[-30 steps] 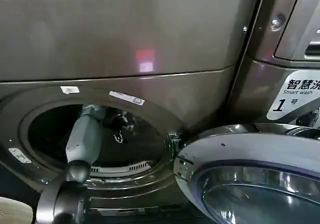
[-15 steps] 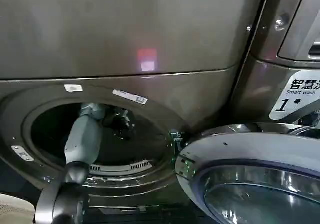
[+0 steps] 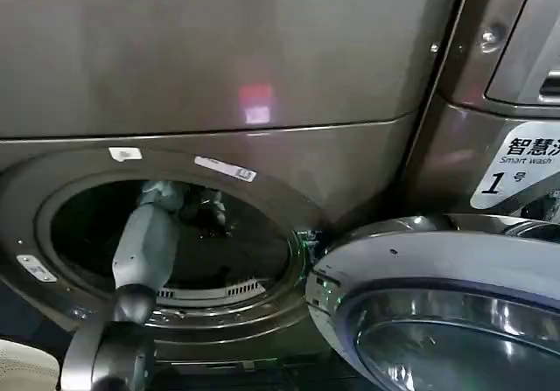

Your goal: Grasp the clothes from the dryer.

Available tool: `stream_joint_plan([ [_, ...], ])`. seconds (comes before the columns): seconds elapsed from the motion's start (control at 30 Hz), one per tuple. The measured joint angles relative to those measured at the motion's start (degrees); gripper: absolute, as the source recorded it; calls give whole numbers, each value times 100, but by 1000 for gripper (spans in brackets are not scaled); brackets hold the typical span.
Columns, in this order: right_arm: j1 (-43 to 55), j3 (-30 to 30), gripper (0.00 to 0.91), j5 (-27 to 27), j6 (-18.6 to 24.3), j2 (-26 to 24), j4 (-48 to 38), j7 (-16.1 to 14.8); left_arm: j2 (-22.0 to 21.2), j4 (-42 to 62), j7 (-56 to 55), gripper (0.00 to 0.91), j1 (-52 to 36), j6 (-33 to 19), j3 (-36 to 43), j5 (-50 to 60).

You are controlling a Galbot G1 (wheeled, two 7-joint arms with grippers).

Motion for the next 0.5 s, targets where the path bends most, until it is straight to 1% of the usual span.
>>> stream_joint_plan([
  [0.17, 52, -58, 907, -5, 10, -36, -53, 3, -26, -166, -217, 0, 75, 358, 138, -573],
  [0.37, 89, -109, 907, -10, 30, -68, -112, 6, -84, -544, -814, 0, 252, 948, 282, -1400],
  [0.5, 125, -162, 907, -23, 56, -103, -163, 11, -123, -810, -1423, 0, 391, 1347, 330, -1856],
])
